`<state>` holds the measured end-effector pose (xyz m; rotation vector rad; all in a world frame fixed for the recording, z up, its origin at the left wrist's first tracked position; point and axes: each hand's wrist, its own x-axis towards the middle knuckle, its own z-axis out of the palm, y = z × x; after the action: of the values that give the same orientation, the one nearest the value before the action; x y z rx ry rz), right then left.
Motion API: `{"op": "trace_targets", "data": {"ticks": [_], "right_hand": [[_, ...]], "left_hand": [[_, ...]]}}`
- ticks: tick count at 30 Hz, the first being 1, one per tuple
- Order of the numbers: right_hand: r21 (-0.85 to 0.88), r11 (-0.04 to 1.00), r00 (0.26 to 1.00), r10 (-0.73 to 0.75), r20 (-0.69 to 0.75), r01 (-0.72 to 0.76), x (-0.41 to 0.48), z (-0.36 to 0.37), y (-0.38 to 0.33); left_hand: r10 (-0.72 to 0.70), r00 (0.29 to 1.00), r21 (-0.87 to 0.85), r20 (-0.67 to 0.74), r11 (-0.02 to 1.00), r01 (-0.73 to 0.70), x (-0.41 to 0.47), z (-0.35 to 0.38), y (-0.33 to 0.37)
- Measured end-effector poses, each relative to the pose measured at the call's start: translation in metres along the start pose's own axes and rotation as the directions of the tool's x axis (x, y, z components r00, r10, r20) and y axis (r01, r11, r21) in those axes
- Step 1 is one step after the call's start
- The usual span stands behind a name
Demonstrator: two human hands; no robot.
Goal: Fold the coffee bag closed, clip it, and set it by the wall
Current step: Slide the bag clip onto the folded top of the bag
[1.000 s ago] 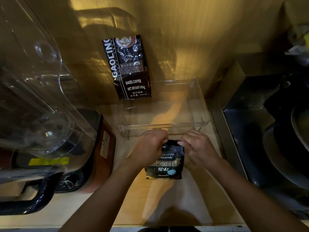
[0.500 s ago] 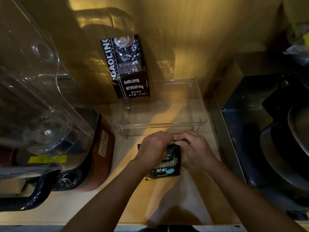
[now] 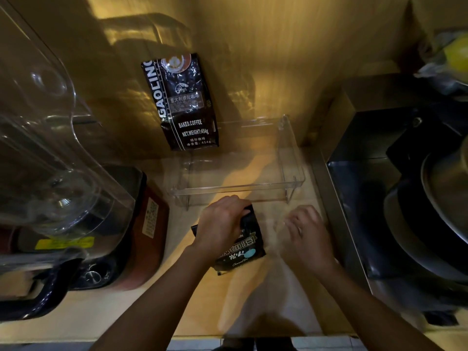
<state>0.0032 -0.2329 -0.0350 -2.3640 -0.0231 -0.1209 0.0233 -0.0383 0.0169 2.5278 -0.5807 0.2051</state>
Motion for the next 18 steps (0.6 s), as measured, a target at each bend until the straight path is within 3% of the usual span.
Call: {"op": "trace_targets", "data": {"ticks": [7, 12, 18], "right_hand": [[-0.297, 0.907, 0.947, 0.319, 0.022, -0.299, -0.033, 0.009, 0.049], [-0.462, 0.856, 0.956, 0.288, 0.052, -0.232, -0.03, 0.016, 0.056], [-0.479, 0.853, 0.962, 0.265, 0.06, -0.206, -0.029, 0.021, 0.063]], "left_hand": [[-0.08, 0.996, 0.02, -0.041, 0.997, 0.081, 0.002, 0.0, -0.003], [-0.056, 0.998, 0.025, -0.003, 0.998, 0.056, 0.005, 0.004, -0.002], [-0.05, 0.999, 0.004, 0.011, 0.999, 0.05, 0.002, 0.003, -0.003]]}}
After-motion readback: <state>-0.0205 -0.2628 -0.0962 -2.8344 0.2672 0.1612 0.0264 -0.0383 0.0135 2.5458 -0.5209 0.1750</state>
